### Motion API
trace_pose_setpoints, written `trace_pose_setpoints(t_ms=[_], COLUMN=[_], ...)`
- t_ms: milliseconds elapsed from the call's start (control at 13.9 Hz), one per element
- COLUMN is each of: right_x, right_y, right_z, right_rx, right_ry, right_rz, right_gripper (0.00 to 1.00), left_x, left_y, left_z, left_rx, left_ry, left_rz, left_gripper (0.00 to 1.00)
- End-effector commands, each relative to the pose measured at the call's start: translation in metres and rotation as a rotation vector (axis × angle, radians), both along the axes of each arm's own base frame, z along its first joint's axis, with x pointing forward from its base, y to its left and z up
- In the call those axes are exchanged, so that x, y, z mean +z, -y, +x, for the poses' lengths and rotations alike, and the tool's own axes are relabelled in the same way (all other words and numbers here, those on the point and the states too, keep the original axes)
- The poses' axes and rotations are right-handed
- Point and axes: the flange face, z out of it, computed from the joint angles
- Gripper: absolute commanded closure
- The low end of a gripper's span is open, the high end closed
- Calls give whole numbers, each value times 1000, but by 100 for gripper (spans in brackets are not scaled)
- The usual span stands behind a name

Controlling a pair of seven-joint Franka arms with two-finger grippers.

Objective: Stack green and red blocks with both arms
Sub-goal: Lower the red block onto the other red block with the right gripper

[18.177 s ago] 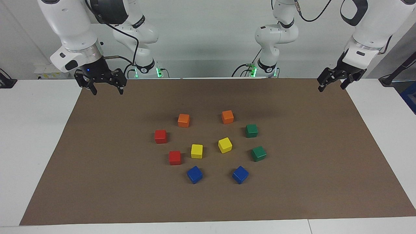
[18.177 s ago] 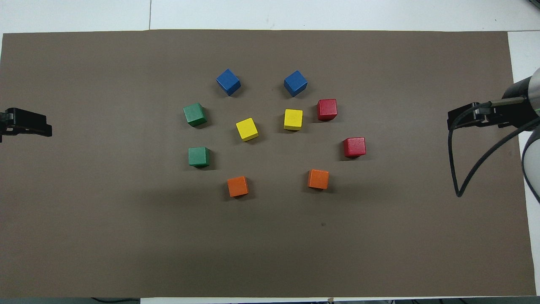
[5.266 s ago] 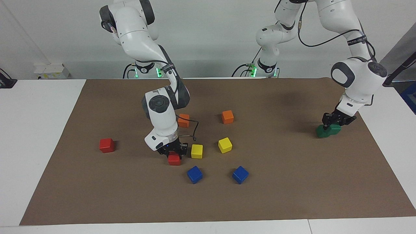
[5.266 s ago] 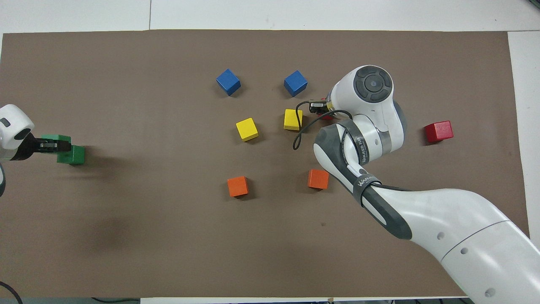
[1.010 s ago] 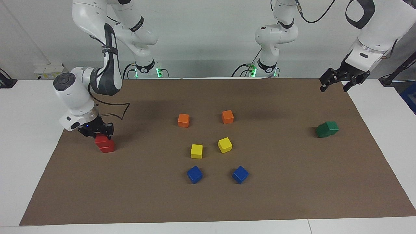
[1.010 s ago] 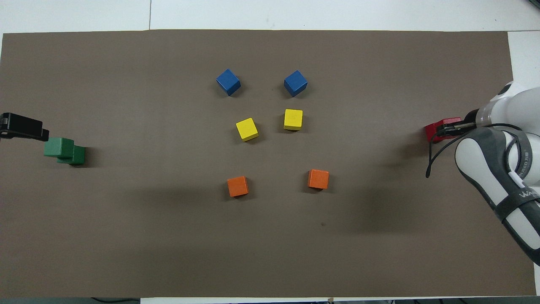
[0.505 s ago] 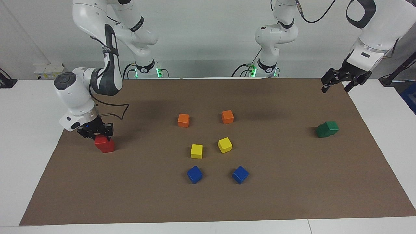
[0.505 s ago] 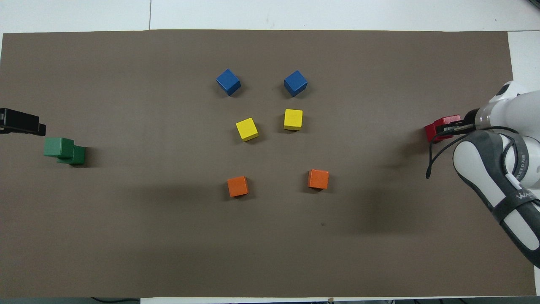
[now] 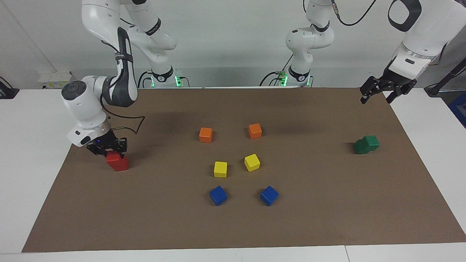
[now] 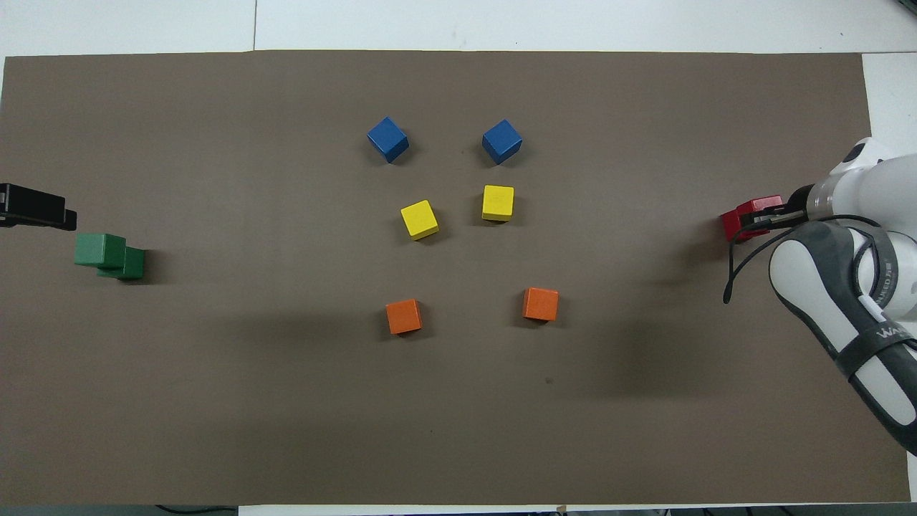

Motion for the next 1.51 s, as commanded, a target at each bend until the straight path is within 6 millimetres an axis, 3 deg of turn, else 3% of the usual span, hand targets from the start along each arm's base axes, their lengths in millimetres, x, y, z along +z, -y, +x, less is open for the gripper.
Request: trace_pose_setpoints(t_ms=[0, 72, 216, 433, 649, 793, 938, 1226, 1443], right_x=[6, 7, 29, 110, 191, 224, 240, 248, 256], right_y=[2, 0, -4, -26, -51, -66, -80, -104, -105], right_z=[-6, -4, 5, 19, -11, -36, -36, -34, -26], right_rx=[25, 26, 36, 50, 90, 96, 80, -5, -13], right_ry=[19, 19, 12, -9, 34, 16, 36, -22, -53], right_rz=[8, 8, 7, 10, -14, -20, -13, 14, 31], right_gripper=[0, 0, 0, 0, 0, 0, 0, 0, 0], left_x=[4, 4, 4, 4, 4, 4, 5, 5, 5], left_y=[2, 2, 2, 2, 3, 5, 6, 5, 5], left_z=[-1, -1, -1, -1, -1, 0, 0, 0, 0], left_rx=[4, 4, 3, -3, -10, -14, -14, -13, -14], left_ry=[5, 3, 4, 6, 6, 7, 10, 13, 12], left_rz=[19, 21, 23, 23, 40, 43, 43, 43, 44], left_gripper=[0, 0, 0, 0, 0, 0, 0, 0, 0])
